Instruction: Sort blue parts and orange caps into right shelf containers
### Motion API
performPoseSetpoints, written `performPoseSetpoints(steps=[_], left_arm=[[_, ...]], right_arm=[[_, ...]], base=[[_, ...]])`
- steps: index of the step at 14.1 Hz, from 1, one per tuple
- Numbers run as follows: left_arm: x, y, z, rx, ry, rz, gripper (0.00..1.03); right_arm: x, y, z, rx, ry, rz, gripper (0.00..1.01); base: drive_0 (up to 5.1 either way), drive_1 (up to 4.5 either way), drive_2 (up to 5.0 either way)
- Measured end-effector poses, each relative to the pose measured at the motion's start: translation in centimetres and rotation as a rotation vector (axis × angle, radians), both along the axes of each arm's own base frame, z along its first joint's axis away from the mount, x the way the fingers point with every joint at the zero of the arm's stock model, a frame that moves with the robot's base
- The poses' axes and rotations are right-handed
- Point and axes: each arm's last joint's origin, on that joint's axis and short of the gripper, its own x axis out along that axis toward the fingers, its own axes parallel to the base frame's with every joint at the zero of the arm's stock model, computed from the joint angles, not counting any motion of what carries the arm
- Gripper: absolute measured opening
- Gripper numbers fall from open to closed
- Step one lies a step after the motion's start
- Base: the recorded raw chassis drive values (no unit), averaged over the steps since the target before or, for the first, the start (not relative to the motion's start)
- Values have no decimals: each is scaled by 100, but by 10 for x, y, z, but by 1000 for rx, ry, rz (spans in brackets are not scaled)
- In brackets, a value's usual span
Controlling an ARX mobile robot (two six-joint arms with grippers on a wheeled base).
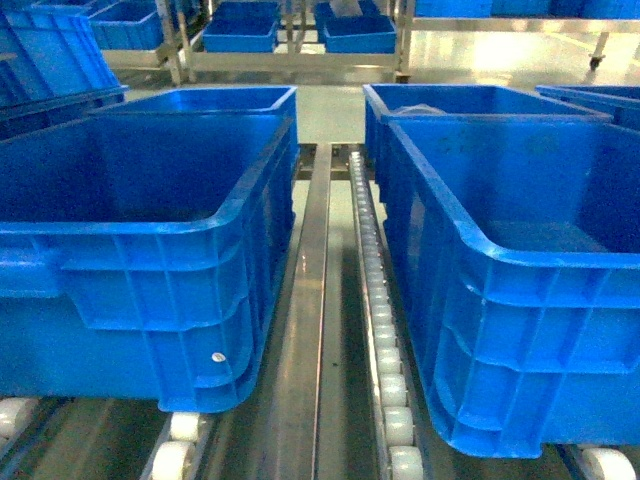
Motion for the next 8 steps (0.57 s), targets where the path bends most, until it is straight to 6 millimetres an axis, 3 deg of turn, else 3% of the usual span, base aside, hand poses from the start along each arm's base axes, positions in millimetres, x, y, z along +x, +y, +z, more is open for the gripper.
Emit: performPoseSetpoints(steps=[2,3,4,6,8], left_arm=[[4,-3,4,-17,-26,-30,43],[17,-5,13,3,-31,-43,43],[37,-5,26,32,-27,-49,43],[105,3,58,68,-43,-5,43],[178,14,39,45,159,49,43]], right_arm=[[2,8,-1,-17,29,76,44],[7,8,3,-3,24,93,44],[18,6,23,-1,-33,91,44],[70,5,60,8,-69,96,44],[144,4,58,45,89,78,44]], base=[[0,0,0],[0,0,0],[0,0,0],[0,0,0],[0,0,0]])
